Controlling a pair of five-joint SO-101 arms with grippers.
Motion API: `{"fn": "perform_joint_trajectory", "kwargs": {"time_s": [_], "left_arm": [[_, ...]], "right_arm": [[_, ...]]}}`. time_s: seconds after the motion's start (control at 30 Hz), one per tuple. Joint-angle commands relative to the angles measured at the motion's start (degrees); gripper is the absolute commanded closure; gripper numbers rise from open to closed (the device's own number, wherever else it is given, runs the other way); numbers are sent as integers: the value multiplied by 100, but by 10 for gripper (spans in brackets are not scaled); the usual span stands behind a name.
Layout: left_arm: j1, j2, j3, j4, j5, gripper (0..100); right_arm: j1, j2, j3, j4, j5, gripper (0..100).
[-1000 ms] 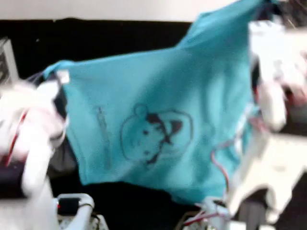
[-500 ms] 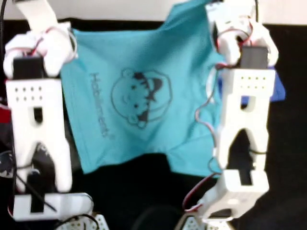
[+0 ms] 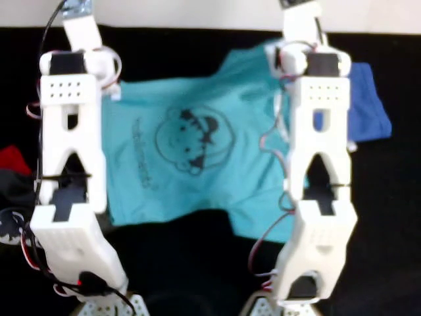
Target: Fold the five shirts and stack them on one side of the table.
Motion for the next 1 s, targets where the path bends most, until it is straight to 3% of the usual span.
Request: {"fn": "perform_joint_trajectory", "kwargs": {"time_s": [0.0,0.2,0.37,0.5,0.77,0.97], "left_arm": [[-66,-13,-259,554,-62,991],[-57,-48,-268,1574,-70,991],[-40,-66,-268,2400,-703,991],[-31,-523,-171,2611,-879,991],[435,-2202,1807,2488,-958,991],[453,-3011,4022,1231,-949,991]], "right_arm": [[-40,-66,-66,822,-53,993],[-40,-66,-75,2264,-53,993],[-40,-101,-84,3064,-62,993],[101,-558,66,3064,-695,993],[66,-2492,2651,2844,-721,993],[198,-3925,5174,1956,-316,993]]}}
